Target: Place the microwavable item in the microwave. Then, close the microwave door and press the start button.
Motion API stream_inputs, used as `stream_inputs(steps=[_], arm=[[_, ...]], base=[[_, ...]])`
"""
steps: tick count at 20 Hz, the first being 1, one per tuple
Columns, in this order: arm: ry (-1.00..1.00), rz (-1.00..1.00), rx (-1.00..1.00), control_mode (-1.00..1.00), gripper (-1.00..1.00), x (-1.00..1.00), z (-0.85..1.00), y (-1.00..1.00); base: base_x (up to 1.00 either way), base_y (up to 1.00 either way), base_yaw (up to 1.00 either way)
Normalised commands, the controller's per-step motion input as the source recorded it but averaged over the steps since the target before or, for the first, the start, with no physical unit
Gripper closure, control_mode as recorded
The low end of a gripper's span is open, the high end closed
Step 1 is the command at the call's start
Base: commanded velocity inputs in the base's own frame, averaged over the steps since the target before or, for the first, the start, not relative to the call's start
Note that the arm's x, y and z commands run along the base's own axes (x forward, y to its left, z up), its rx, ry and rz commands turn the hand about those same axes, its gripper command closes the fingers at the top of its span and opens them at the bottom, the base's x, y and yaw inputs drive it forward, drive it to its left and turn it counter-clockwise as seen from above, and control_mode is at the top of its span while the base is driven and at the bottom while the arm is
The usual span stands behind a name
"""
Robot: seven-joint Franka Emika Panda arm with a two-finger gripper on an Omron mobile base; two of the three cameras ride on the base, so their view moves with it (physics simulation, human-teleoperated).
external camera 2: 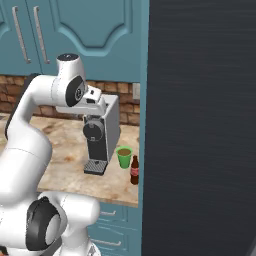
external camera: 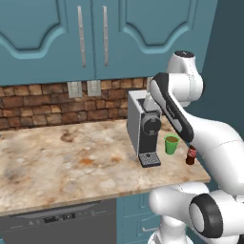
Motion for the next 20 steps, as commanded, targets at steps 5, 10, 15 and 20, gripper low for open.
stream_inputs(steps=[5,10,15,20], arm=[[0.0,0.0,0.0,-1.0,-1.0,-0.24,-0.21,0.02],[0.04,0.0,0.07,-1.0,-1.0,-0.37,-0.88,-0.16],[0.04,0.1,0.02,-1.0,-1.0,-0.06,-0.64,-0.8],[0.06,0.21,-0.01,-1.0,-1.0,0.1,-0.19,-0.51]], base=[[0.0,0.0,0.0],[0.0,0.0,0.0],[0.0,0.0,0.0],[0.0,0.0,0.0]])
